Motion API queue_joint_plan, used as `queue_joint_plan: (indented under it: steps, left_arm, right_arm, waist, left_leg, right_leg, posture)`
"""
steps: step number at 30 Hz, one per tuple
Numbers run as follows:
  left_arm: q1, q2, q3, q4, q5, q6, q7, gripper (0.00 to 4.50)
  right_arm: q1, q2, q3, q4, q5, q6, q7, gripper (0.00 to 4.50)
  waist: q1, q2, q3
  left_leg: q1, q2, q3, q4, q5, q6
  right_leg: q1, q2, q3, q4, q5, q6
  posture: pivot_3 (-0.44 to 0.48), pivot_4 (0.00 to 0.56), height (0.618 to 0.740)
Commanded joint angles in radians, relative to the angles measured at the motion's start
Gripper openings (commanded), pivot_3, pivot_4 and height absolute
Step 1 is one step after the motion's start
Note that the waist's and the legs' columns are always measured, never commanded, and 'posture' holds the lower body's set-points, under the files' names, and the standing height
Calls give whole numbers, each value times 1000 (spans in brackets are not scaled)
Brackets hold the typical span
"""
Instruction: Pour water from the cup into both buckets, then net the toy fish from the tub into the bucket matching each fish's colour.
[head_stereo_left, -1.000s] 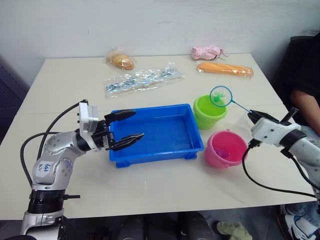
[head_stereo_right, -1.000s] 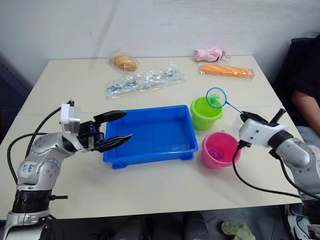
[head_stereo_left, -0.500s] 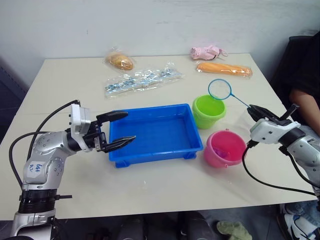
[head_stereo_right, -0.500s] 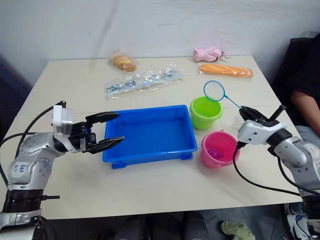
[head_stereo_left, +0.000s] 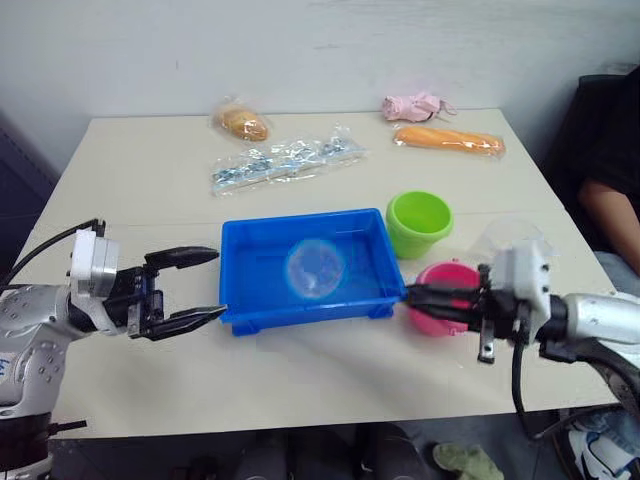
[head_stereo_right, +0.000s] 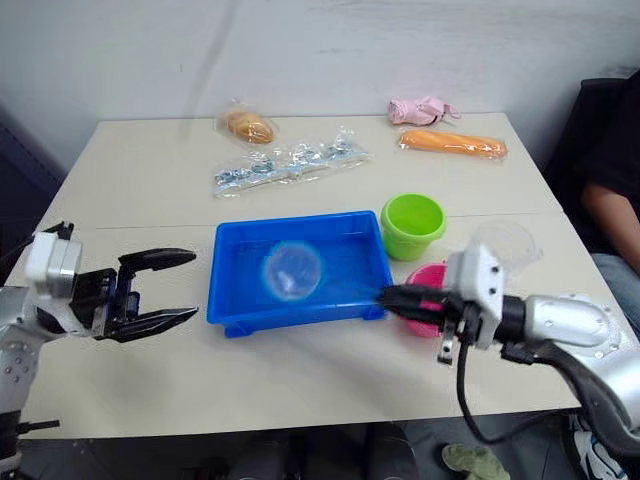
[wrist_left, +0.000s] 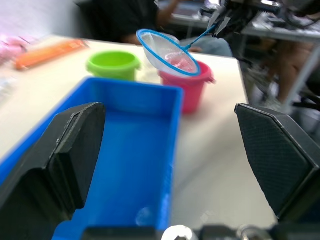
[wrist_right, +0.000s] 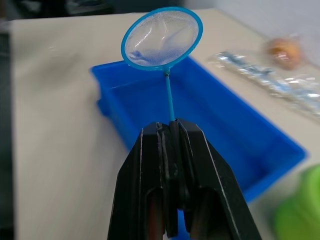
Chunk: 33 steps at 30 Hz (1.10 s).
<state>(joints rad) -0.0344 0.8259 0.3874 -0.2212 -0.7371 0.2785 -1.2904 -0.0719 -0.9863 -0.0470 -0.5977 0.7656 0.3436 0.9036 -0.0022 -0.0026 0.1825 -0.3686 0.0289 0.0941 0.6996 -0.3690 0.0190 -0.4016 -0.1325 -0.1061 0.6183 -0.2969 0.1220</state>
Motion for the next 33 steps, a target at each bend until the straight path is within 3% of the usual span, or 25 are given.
queue_joint_plan:
  steps: [1,10,15,22,26,31,32,33]
  left_arm:
    - [118,31,51,-42,51,-89,-94,4471]
    - [305,51,65,-161,52,-68,-98,4471]
    - [327,44,45,-171,73,-78,-76,4471]
    - [318,38,19,-128,98,-92,-74,4471]
    - [289,36,-2,-93,112,-111,-74,4500]
    - [256,8,6,-64,117,-121,-22,4500]
    - [257,5,13,-54,123,-123,-10,4500]
    - [263,3,22,-43,129,-130,-10,4500]
  right_arm:
    - [5,26,178,-10,-168,-63,114,0]
    - [-27,214,428,127,-443,-88,82,0]
    - [-59,331,489,288,-545,-134,51,0]
    - [-90,387,477,404,-563,-187,90,0]
    - [-102,398,464,406,-569,-207,102,1501]
    - [-81,355,387,301,-514,-192,130,4061]
    - [-66,328,359,252,-486,-173,145,4380]
    - [-49,303,326,205,-455,-154,151,4380]
  waist:
    - [-2,0,0]
    - [0,-2,-1]
    - [-2,-2,-1]
    - [-2,-2,-1]
    - [-2,-2,-1]
    - [-2,-2,-1]
    - [-1,-2,-1]
    - [0,-2,-1]
  left_leg:
    - [0,0,1,-1,0,-1]
    - [0,0,0,1,0,0]
    - [0,0,1,1,0,-1]
    - [-1,0,1,0,0,-1]
    - [-1,0,2,0,0,-1]
    - [-1,0,1,0,0,-1]
    - [-1,0,1,0,0,-1]
    - [-1,0,1,0,0,-1]
  right_leg:
    - [0,1,0,-1,0,0]
    - [-1,-1,0,0,0,-1]
    - [-1,0,0,0,-1,-2]
    - [-3,0,0,2,-1,-2]
    - [-3,1,0,3,-1,-2]
    - [-3,0,0,3,-1,-2]
    - [-3,0,0,3,-1,-2]
    - [-3,0,0,3,-1,-2]
  posture:
    - [0,150,740]
    - [0,150,740]
    - [0,150,740]
    - [0,150,740]
    - [0,150,740]
    - [0,150,740]
    - [0,150,740]
    - [0,150,740]
